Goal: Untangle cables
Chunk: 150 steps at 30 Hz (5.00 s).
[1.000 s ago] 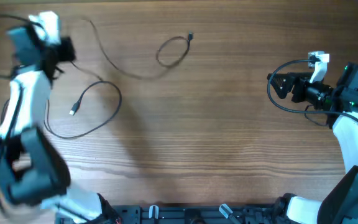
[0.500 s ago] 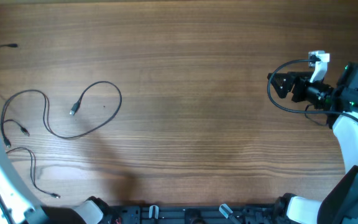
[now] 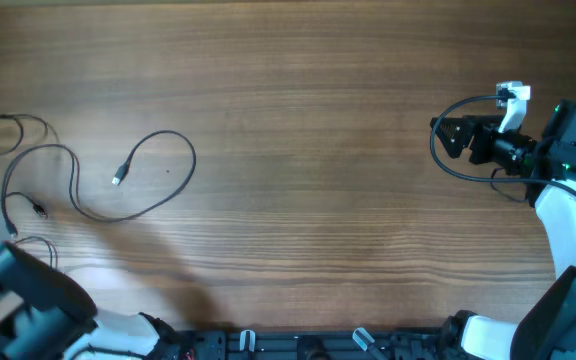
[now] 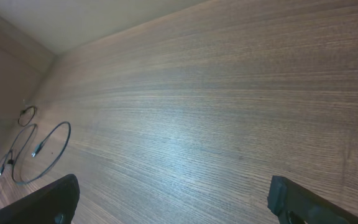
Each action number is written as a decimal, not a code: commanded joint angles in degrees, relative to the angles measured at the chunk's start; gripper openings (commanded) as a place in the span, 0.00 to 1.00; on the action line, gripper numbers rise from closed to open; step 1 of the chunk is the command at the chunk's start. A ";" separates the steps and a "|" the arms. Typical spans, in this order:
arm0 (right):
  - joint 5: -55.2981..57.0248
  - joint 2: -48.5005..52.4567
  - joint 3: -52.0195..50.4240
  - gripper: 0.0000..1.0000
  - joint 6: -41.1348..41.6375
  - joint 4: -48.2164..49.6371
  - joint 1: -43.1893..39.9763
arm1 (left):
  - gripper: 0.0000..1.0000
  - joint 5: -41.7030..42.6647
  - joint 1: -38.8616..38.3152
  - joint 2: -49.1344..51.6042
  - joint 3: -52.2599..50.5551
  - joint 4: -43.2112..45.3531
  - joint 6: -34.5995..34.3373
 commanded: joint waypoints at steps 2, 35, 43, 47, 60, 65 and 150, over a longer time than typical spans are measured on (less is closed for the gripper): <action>-1.09 0.57 0.33 1.00 -1.40 -0.02 0.24 | 1.00 2.71 1.20 7.08 -0.04 -3.10 -2.80; -0.68 0.57 0.33 1.00 -1.14 -0.02 0.24 | 0.90 22.36 -44.22 7.10 -10.99 -35.93 23.61; -0.68 0.57 0.33 1.00 -0.94 -0.09 0.24 | 0.67 18.86 -44.17 7.13 -15.54 -30.86 23.58; -0.68 0.57 0.33 1.00 -0.96 -0.33 0.24 | 0.58 16.35 -44.17 7.13 -15.54 -31.10 23.58; -0.66 0.57 0.33 1.00 -0.96 -0.28 0.24 | 0.43 13.35 -32.00 7.13 -20.33 -27.93 23.06; -0.63 0.57 0.33 1.00 -0.96 -0.31 0.24 | 0.40 8.02 -15.85 7.13 -20.59 -27.04 9.70; 49.55 9.46 0.39 1.00 3.54 -10.10 30.03 | 1.00 23.39 -55.32 -32.28 -11.15 -41.55 17.55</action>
